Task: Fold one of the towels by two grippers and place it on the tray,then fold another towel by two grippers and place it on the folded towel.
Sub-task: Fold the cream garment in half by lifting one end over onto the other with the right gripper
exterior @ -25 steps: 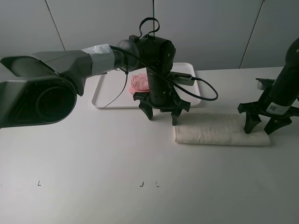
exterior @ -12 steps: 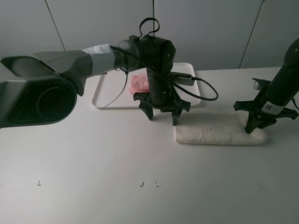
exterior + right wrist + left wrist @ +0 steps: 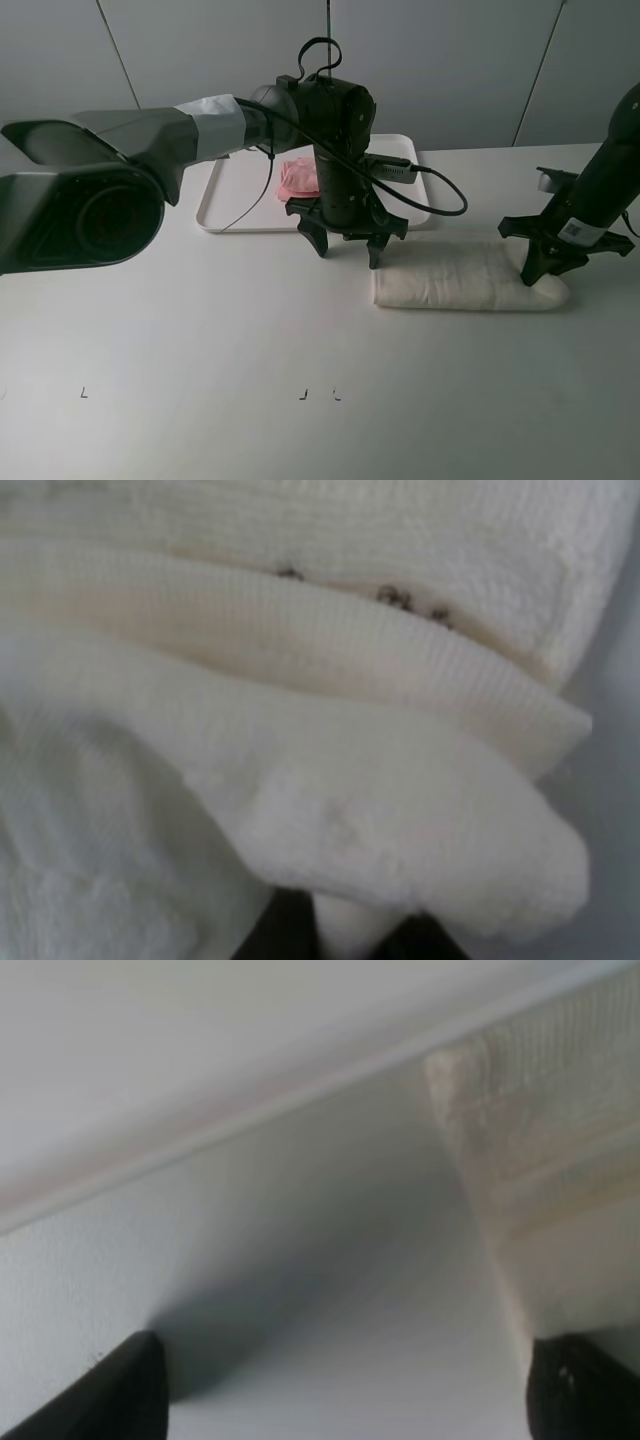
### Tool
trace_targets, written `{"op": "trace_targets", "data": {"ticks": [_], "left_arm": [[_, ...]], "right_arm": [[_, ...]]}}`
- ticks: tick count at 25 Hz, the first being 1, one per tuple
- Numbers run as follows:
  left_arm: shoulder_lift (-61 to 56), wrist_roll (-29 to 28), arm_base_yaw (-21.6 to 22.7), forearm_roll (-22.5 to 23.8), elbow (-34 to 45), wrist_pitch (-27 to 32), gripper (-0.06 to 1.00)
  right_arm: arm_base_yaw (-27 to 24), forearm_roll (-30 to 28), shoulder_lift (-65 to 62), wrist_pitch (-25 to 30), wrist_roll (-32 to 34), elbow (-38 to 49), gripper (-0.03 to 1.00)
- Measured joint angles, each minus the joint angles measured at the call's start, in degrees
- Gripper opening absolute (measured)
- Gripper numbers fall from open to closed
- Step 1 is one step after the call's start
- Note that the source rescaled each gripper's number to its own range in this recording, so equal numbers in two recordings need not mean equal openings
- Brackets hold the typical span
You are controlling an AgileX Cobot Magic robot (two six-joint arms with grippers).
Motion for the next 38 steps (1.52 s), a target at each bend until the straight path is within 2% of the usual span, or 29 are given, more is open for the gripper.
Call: {"op": "trace_targets", "data": {"ticks": [11,21,26,33,38], "left_arm": [[0.0,0.9,0.0,0.0,0.0,0.0,0.93],[0.0,1.4,0.0,0.2,0.0,0.0,0.93],[0.0,1.5,0.0,0.2,0.0,0.0,0.93],[0.0,2.3,0.0,0.4,0.0,0.0,0.93],[0.0,2.4,0.0,0.5,0.0,0.0,0.93]], "right_arm": [[0.0,1.4,-7.2,2.4,-0.2,0.4,0.06],[0.0,6.9,-11.1,7.9,-0.2,0.4,0.06],[0.0,12.8,-11.4,10.6,-1.3,0.1,0.06],[0.3,28.5,-11.4,10.9,-8.1,0.1,0.06],[4.1,32.0,-10.2,10.7,-10.5,0.1,0.06]]}}
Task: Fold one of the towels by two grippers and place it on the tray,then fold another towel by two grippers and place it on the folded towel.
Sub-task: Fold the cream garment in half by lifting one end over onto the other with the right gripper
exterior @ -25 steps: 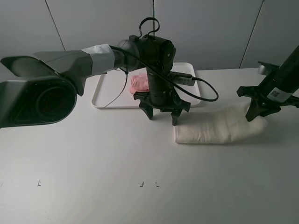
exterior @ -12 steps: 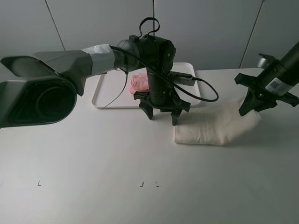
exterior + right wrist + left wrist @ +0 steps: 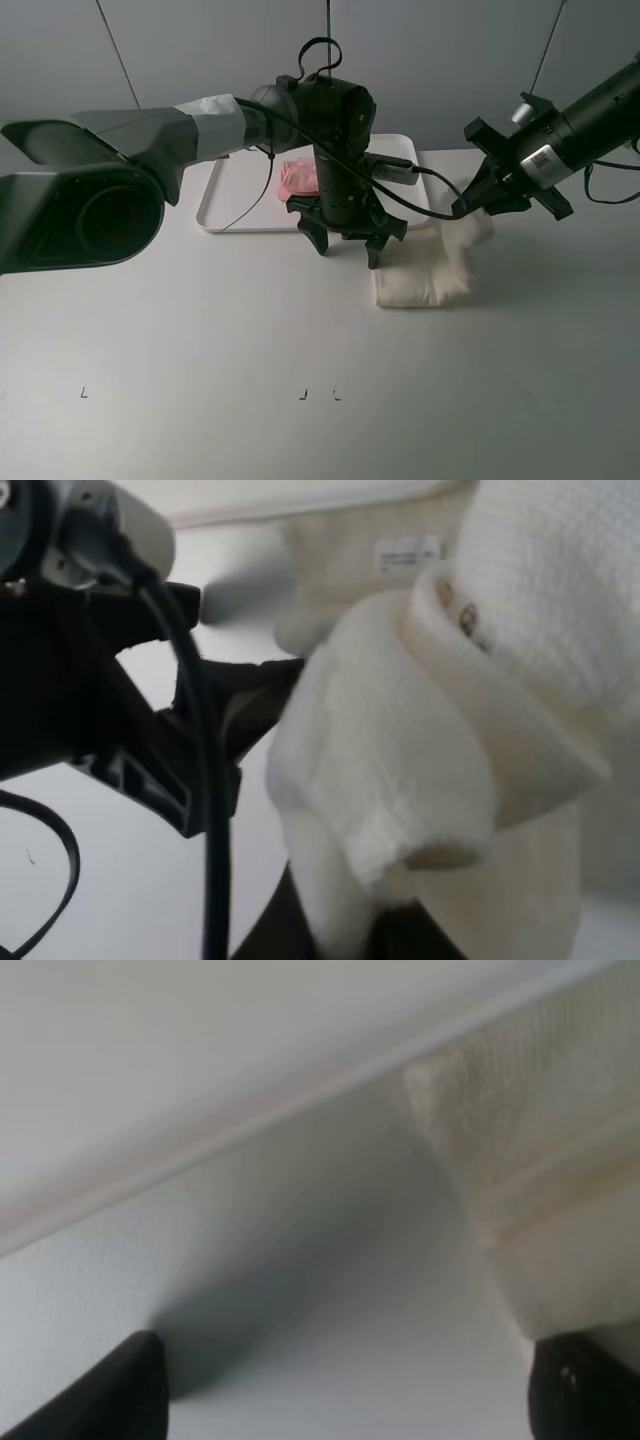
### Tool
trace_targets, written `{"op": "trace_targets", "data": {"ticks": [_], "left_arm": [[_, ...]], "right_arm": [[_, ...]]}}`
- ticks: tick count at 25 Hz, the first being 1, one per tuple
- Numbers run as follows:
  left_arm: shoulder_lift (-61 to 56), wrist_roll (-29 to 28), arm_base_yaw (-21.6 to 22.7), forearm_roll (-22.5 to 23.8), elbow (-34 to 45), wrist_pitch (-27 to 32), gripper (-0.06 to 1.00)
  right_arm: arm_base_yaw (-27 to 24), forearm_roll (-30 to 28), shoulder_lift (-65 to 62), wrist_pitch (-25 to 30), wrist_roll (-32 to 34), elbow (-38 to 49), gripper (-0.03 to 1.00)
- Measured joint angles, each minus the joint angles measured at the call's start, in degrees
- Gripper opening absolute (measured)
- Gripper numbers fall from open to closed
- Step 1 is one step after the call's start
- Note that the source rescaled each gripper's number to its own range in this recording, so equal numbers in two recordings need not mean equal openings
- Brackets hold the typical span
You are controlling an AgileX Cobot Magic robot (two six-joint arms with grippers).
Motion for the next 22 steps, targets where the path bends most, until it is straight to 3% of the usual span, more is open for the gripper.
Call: {"op": "trace_targets", "data": {"ticks": [5,13,17,22], "left_arm": [[0.0,0.0,0.0,0.0,0.0,0.0,0.93],[0.2,0.1,1.4,-0.2,0.0,0.4,0.93],[0.2,0.1,2.0,-0.8,0.0,0.4,0.93],[0.2,0.5,2.1,-1.2,0.0,0.4,0.93]], "right_arm": [[2.4,2.8,2.2,-2.4,-2.9,0.0,0.06],[2.5,18.2,3.6,-9.0,-15.8,7.8,0.06],[2.5,26.5,4.9,-9.8,-23.1,11.2,0.06],[2.5,30.0,7.7,-10.3,-26.8,12.4,0.06]]}}
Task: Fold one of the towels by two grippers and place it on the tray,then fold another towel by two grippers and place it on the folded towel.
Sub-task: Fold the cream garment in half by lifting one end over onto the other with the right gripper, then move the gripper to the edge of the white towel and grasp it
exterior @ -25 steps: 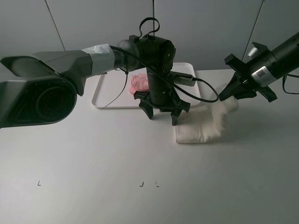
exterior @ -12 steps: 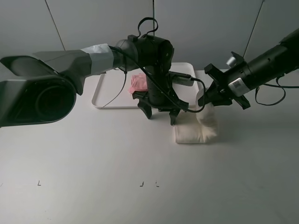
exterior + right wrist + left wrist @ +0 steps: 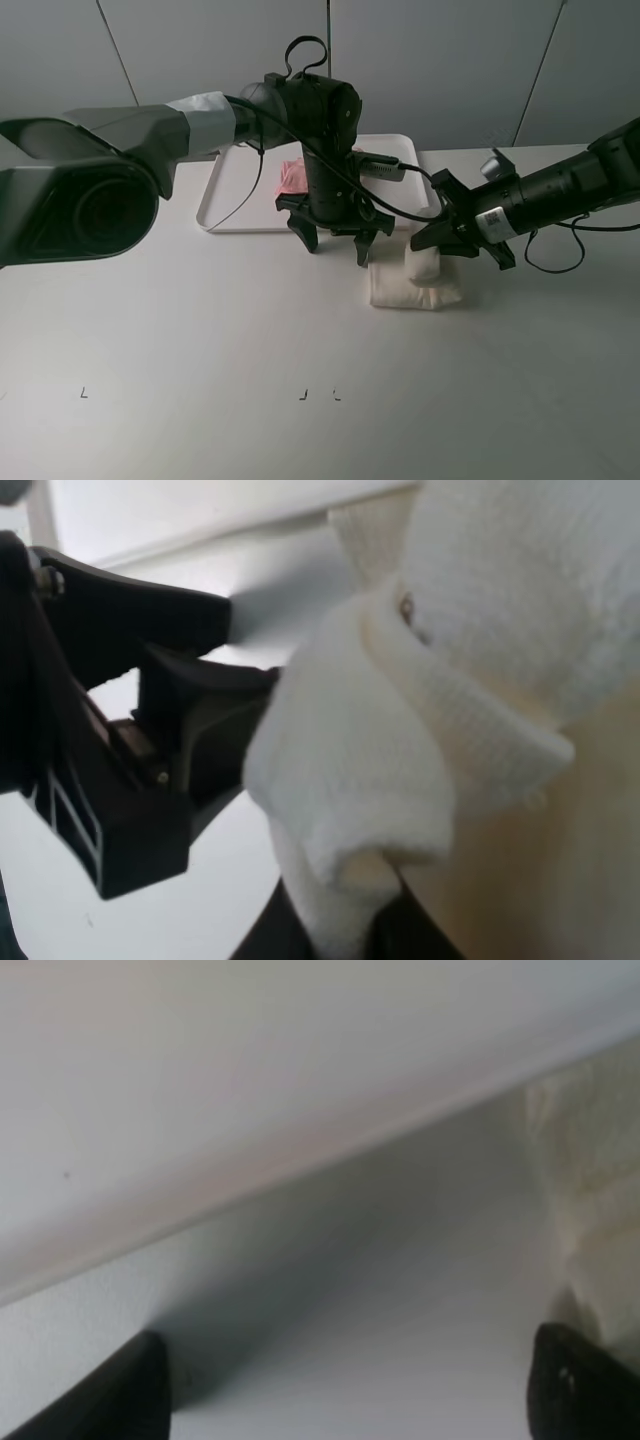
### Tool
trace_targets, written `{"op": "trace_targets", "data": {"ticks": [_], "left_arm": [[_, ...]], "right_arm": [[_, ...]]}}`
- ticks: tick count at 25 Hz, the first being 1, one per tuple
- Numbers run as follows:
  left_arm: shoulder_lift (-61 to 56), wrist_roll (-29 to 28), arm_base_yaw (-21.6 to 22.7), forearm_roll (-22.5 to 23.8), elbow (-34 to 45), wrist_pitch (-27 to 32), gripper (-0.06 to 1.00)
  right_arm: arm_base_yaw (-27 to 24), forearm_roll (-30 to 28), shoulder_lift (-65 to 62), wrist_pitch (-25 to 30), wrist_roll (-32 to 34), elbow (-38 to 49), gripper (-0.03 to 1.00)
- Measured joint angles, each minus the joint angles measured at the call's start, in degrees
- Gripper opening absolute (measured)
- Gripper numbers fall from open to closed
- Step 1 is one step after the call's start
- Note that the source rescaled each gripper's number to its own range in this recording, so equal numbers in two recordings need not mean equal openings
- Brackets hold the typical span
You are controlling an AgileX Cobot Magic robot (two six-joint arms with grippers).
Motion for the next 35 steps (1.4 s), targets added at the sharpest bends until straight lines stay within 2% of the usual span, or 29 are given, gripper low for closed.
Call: {"op": "trace_targets", "data": {"ticks": [8,17,19,23,24,25,29,33,35], "left_arm": [[-1.1,1.3,1.0,-1.1,-0.3,0.0,0.93],[-3.6,2.4,1.9,-1.0,-11.2,-0.3,0.93],[-3.6,2.6,1.9,-1.0,-12.8,-0.3,0.93],[-3.6,3.5,1.9,-1.0,-13.8,-0.2,0.93],[-3.6,4.0,1.9,-1.0,-13.8,-0.2,0.93],[-3.6,4.6,1.9,-1.0,-13.8,-0.2,0.93],[-4.0,6.7,1.9,-0.7,-13.8,-0.2,0.93],[-5.5,7.7,2.7,-0.1,-13.8,-0.2,0.93],[-6.0,8.1,3.5,-0.1,-13.8,-0.2,0.93]], "right_arm": [[0.0,1.9,0.6,-1.5,-3.1,0.0,0.06],[0.0,1.0,0.6,-1.5,-3.3,0.0,0.08],[0.0,1.7,0.6,-0.6,-4.5,0.0,0.22],[0.1,4.3,0.6,3.4,-8.6,0.0,0.77],[0.3,4.8,0.6,3.8,-9.5,0.0,0.87],[0.3,4.9,0.6,4.1,-10.2,0.0,0.93],[0.3,4.2,-1.1,3.0,-11.4,0.0,0.95],[0.3,2.0,-6.7,-2.2,-11.8,0.1,0.93],[0.3,-1.7,-10.3,-5.2,-10.9,0.1,0.93]]}}
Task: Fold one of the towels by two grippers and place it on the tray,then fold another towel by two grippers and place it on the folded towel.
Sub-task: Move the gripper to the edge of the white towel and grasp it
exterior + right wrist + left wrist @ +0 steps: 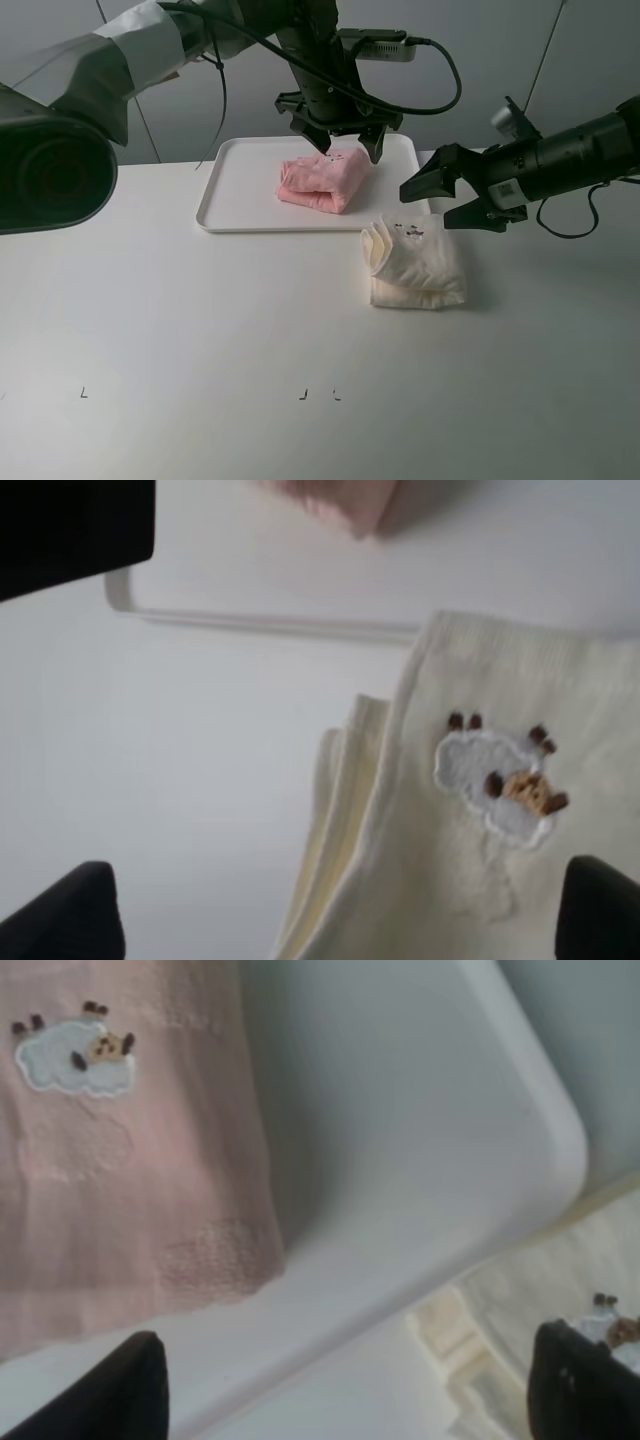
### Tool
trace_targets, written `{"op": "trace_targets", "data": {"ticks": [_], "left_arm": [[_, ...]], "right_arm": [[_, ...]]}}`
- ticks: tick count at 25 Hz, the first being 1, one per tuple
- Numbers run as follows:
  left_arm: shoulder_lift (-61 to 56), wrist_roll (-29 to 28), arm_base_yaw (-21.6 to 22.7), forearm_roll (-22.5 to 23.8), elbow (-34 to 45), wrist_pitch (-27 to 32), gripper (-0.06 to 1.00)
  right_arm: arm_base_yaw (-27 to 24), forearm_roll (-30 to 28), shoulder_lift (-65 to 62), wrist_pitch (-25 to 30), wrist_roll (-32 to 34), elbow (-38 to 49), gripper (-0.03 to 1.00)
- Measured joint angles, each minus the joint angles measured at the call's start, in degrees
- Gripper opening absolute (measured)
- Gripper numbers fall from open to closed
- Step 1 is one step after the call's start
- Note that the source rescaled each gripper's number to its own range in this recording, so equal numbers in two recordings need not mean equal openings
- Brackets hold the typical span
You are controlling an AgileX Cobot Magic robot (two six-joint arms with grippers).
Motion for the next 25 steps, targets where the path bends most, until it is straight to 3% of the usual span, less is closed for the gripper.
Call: {"op": "trace_targets", "data": {"ticks": [2,4,6,8,18,25], "left_arm": [[-0.5,0.3,0.9,0.0,0.0,0.0,0.93],[-1.1,0.5,1.9,0.0,0.0,0.0,0.93],[-1.9,0.7,2.9,-0.1,0.0,0.1,0.93],[-3.1,0.8,3.8,-0.8,0.0,0.1,0.93],[-7.6,5.8,7.0,-5.0,4.4,0.1,0.93],[-11.3,6.4,7.0,0.3,10.4,0.1,0.93]], "right_arm": [[0.0,-4.9,-2.8,-3.3,4.2,0.0,0.93],[-0.8,-11.4,-4.4,-5.2,13.0,0.0,0.93],[-2.6,-16.2,-4.6,-5.4,19.8,0.0,0.9],[-4.8,-18.1,-3.4,-3.8,22.6,0.0,0.87],[-6.5,-19.0,7.3,6.6,22.5,-3.9,0.83],[-6.5,-16.5,12.1,7.4,21.2,-8.2,0.82]]}}
